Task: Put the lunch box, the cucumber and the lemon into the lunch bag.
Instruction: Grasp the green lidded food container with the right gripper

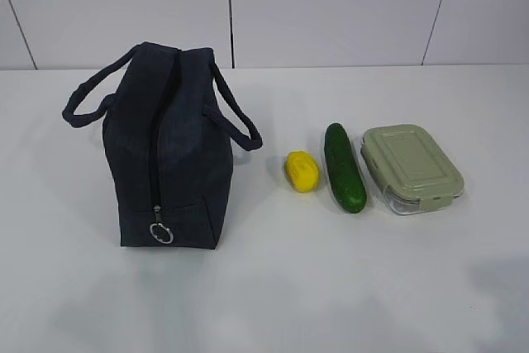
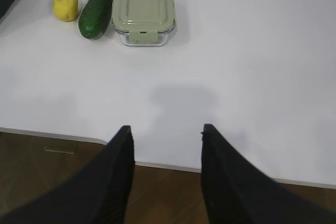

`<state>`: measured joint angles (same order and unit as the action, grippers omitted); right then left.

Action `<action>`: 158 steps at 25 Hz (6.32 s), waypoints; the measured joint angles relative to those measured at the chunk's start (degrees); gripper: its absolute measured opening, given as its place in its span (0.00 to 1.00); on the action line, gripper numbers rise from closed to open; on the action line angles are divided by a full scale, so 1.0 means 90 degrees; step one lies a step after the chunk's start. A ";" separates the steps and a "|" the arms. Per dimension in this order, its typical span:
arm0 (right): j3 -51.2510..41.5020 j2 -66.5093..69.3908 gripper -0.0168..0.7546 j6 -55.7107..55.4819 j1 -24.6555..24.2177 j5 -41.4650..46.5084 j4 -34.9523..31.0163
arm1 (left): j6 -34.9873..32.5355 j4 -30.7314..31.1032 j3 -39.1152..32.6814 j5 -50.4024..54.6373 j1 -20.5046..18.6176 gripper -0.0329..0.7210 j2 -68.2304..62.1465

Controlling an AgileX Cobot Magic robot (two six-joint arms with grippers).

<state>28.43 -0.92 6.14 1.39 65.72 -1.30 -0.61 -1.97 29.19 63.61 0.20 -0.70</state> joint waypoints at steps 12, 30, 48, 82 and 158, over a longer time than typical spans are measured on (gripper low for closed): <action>0.0000 0.0000 0.44 0.0000 0.0000 0.0013 0.0000 | 0.0000 0.0000 0.0000 0.0000 0.0000 0.36 0.0000; 0.0000 0.0000 0.44 0.0000 0.0000 0.0013 0.0000 | 0.0000 0.0000 0.0000 0.0000 0.0000 0.36 0.0000; 0.0230 0.0664 0.44 -0.0030 0.0000 -0.0310 -0.1404 | 0.0000 0.0000 0.0000 0.0000 0.0000 0.36 0.0000; 0.4911 1.1665 0.46 0.5163 -0.3182 0.0260 -0.6366 | 0.0000 0.0414 0.0000 0.0000 -0.0014 0.36 0.0000; 0.7108 1.4750 0.83 0.5576 -0.2105 0.0306 -0.5573 | 0.0000 0.0381 0.0000 0.0000 -0.0014 0.36 0.0000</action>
<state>92.39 131.83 56.33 -17.56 68.47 -51.46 -0.61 1.45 29.19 63.61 0.07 -0.70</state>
